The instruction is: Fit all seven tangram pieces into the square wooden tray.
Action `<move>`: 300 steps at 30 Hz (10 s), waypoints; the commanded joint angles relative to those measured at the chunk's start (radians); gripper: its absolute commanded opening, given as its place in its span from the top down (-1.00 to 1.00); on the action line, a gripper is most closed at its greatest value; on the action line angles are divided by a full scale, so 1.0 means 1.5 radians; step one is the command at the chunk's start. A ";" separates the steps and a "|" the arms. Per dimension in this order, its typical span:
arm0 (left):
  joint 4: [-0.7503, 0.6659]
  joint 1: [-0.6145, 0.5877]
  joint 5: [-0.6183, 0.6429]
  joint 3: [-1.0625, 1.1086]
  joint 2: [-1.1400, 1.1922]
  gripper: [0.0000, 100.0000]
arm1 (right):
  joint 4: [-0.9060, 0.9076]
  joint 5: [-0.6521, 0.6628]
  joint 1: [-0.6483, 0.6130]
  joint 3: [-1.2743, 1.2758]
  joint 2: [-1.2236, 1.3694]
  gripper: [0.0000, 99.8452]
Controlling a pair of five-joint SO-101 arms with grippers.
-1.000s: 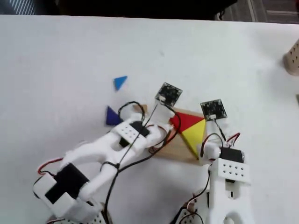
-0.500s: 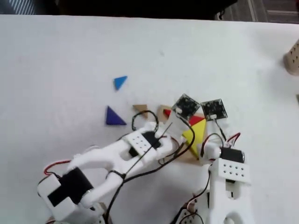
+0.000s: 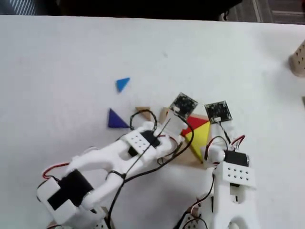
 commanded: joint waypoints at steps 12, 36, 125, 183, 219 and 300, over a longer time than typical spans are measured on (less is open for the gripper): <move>0.095 -0.127 0.002 -0.064 -0.046 0.96 | -0.012 0.013 0.004 -0.029 0.005 0.96; 0.051 -0.068 0.002 -0.066 0.007 0.95 | -0.012 0.015 0.003 -0.028 0.005 0.96; -0.063 0.111 0.007 -0.031 -0.014 0.96 | -0.033 0.010 0.007 -0.027 0.005 0.96; 0.017 -0.024 0.008 -0.114 0.080 0.96 | -0.035 -0.003 0.024 -0.028 0.005 0.96; 0.077 0.060 0.007 -0.062 0.035 0.96 | -0.036 -0.003 0.023 -0.027 0.005 0.96; -0.077 0.090 0.008 -0.062 0.028 0.96 | -0.046 -0.003 0.021 -0.025 0.006 0.96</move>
